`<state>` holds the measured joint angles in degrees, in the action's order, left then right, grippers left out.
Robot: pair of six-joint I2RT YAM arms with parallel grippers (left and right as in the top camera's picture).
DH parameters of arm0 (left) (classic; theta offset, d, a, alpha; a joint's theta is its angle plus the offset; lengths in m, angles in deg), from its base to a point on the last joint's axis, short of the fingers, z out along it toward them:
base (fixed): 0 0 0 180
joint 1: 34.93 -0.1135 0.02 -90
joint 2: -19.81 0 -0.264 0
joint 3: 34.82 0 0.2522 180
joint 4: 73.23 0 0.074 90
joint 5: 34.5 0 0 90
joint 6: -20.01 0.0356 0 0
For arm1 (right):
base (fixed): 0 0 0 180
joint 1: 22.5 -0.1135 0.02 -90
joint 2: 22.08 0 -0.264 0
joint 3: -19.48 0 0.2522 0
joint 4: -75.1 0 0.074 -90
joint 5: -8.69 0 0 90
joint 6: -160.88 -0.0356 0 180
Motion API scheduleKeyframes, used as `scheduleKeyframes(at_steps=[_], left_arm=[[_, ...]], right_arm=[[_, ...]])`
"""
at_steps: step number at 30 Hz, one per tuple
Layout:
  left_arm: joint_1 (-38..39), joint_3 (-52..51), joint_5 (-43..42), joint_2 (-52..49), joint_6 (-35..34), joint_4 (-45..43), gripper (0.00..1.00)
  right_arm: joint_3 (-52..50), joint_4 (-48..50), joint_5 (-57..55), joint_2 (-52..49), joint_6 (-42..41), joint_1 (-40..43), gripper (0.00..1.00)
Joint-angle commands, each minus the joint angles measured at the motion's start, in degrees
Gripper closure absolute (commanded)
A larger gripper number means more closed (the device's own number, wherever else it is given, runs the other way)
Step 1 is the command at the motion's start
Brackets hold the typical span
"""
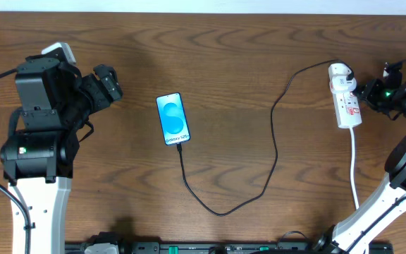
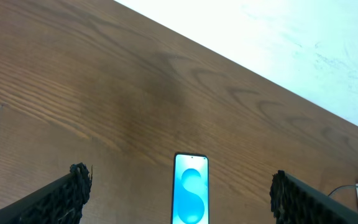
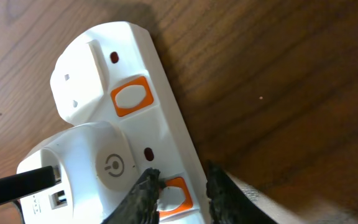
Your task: Plug charger to phone and switch on socket
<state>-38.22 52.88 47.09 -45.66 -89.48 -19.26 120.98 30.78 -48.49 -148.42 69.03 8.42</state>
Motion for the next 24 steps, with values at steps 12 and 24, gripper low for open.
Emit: scheduleKeyframes(at_steps=[12,24], left_arm=[[-0.3,-0.1,1.0,-0.1,0.2,0.1,0.07],[-0.3,-0.1,1.0,-0.1,0.2,0.1,0.07]], right_arm=[[0.4,-6.5,3.0,-0.6,0.6,-0.9,0.99],[0.4,-2.6,10.1,-0.6,-2.4,-0.9,0.99]])
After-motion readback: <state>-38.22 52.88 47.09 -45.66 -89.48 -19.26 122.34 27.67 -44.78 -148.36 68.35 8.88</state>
